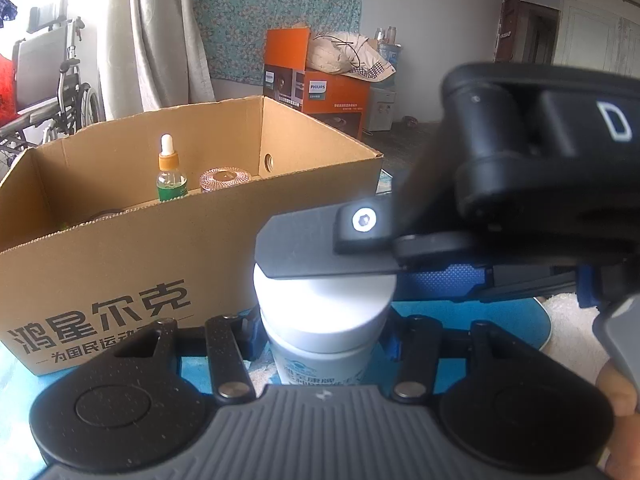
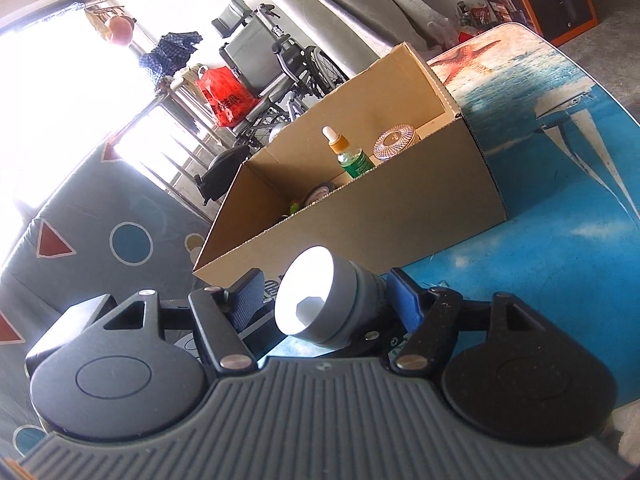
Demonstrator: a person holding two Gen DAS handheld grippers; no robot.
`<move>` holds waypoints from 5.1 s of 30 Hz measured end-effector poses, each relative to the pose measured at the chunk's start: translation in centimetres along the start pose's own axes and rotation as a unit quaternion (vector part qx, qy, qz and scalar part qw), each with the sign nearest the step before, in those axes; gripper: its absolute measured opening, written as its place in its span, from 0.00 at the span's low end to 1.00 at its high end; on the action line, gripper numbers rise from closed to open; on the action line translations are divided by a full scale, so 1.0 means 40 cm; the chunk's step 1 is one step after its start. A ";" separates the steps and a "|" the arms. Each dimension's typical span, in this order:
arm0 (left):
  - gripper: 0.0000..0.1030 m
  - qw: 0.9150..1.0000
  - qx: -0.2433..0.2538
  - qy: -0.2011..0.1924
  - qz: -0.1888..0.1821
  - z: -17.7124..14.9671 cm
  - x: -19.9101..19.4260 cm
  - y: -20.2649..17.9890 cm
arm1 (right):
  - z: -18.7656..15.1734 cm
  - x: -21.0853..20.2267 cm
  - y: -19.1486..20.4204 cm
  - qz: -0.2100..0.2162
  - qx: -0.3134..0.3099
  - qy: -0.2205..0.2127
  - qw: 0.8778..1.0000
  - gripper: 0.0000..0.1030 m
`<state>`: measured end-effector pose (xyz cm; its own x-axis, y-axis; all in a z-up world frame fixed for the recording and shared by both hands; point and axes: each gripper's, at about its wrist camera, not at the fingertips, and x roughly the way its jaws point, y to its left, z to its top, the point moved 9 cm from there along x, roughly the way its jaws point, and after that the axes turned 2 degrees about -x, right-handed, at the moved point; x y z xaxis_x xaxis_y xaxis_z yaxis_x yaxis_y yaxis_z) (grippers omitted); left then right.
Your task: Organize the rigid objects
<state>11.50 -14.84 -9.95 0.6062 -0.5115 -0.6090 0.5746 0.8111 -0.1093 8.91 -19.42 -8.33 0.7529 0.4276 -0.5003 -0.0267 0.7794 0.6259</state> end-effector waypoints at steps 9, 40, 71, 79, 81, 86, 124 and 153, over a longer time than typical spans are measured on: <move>0.53 1.000 0.011 0.009 0.011 0.003 0.024 -0.002 | -0.003 0.014 -0.041 0.019 0.020 0.002 1.000 0.74; 1.00 0.996 -0.050 -0.028 -0.061 -0.020 -0.178 0.041 | 0.090 -0.219 0.014 -0.040 -0.101 -0.153 0.982 0.99; 1.00 0.998 -0.055 0.002 -0.016 -0.061 -0.172 0.044 | 0.070 -0.272 0.061 -0.221 -0.236 -0.160 0.933 0.99; 1.00 0.998 -0.060 -0.019 -0.018 -0.071 -0.174 0.047 | 0.068 -0.271 0.041 -0.195 -0.211 -0.152 0.946 0.99; 1.00 0.998 -0.055 -0.024 -0.016 -0.071 -0.175 0.046 | 0.066 -0.269 0.042 -0.183 -0.205 -0.152 0.950 0.99; 1.00 0.997 -0.051 -0.037 -0.036 -0.075 -0.182 0.041 | 0.060 -0.270 0.046 -0.166 -0.203 -0.152 0.953 0.99; 1.00 0.999 0.014 -0.013 -0.028 -0.065 -0.136 0.024 | 0.020 -0.204 0.068 -0.085 -0.186 -0.119 0.972 0.99; 0.70 0.996 0.074 -0.042 -0.017 0.003 -0.014 0.010 | 0.011 0.025 -0.056 -0.001 -0.024 -0.034 0.999 0.61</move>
<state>11.46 -14.27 -9.57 0.6254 -0.5656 -0.5376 0.6672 0.7449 -0.0075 10.01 -20.92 -9.97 0.7956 0.3948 -0.4595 -0.0543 0.8019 0.5950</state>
